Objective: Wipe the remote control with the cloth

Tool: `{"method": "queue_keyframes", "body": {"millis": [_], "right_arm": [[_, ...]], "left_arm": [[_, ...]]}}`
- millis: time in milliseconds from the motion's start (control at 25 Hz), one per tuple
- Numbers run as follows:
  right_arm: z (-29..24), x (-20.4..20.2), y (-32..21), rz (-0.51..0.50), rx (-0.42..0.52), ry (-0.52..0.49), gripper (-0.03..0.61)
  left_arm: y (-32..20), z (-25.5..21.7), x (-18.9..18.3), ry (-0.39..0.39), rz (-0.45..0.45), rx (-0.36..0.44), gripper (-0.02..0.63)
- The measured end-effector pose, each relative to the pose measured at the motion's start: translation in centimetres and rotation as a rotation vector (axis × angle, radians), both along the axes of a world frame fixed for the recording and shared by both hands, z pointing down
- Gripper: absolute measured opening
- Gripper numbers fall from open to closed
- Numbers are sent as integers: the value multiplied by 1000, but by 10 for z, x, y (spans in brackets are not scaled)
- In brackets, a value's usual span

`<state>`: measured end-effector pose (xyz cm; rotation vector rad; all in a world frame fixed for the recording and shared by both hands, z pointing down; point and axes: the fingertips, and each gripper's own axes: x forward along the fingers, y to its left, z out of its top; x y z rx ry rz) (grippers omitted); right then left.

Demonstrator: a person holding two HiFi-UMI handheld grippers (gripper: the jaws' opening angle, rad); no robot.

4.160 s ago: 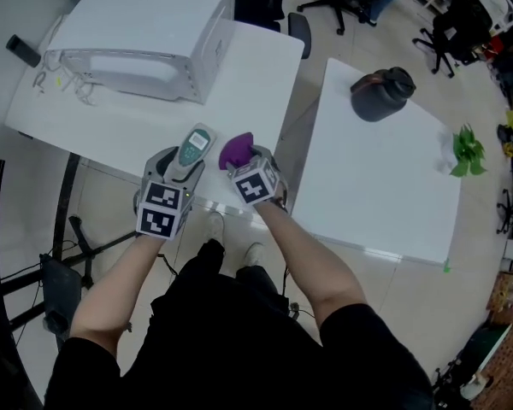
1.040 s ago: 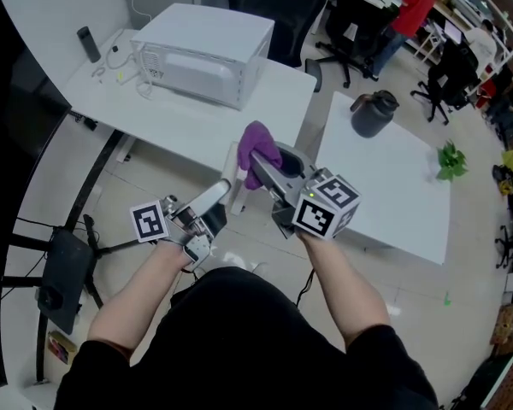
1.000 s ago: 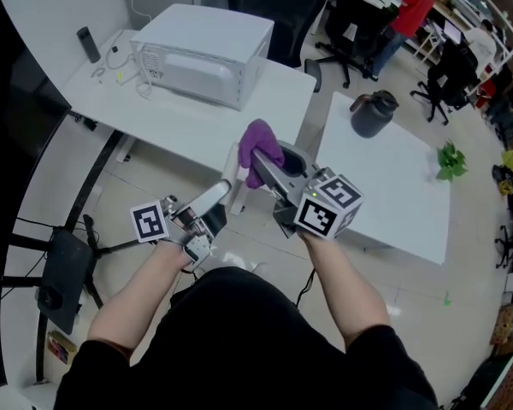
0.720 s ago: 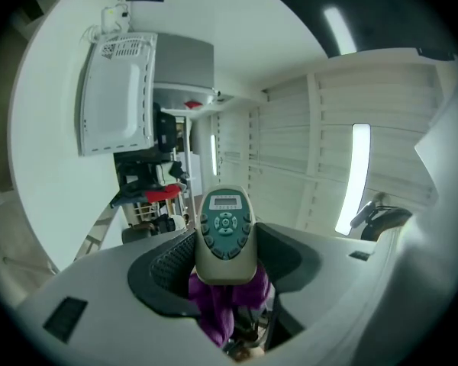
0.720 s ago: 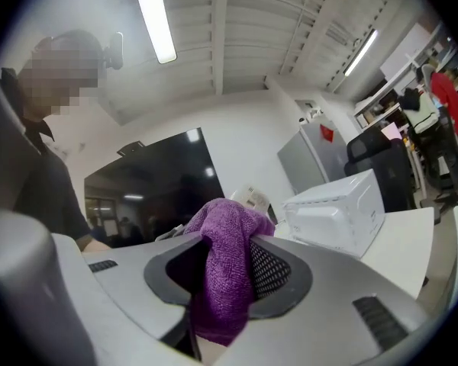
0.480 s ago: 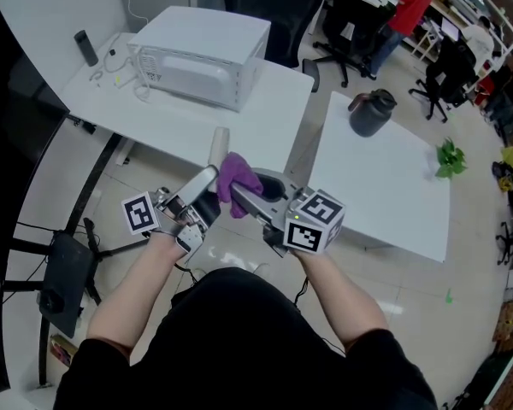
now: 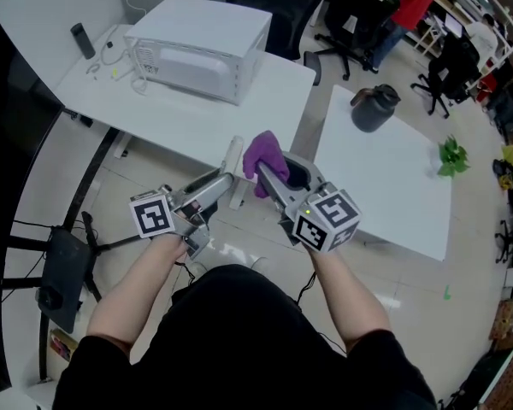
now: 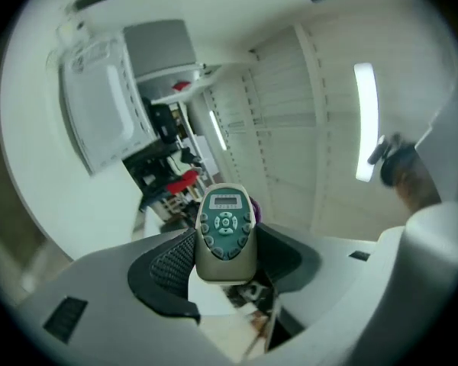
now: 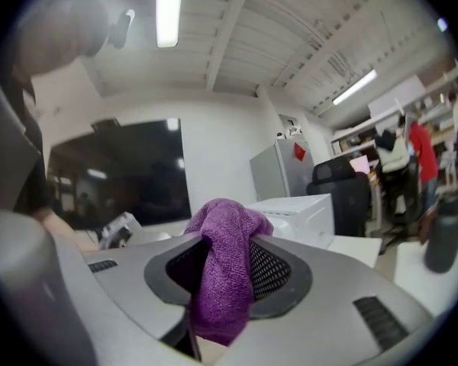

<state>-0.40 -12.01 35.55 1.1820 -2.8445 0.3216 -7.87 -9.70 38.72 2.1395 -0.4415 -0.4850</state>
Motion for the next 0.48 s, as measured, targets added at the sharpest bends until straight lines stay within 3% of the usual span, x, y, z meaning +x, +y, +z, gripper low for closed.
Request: {"method": "queue_keyframes", "body": {"millis": [120,240,360,480], "right_arm": [[32,13,2,93,6,220,144],[57,20,9,120,-33,305,144],[77,26,15,121,-71,342,144],[95,34,20,114,-112,370,144]], "left_arm": [[-42,46,-17,-431,-197,81,235],[-81,101,-29,-760,-309,77,235],[-119,154,-38,-975,-376,48,235],[-150,207,-29,-1100,-350,25,235]]}}
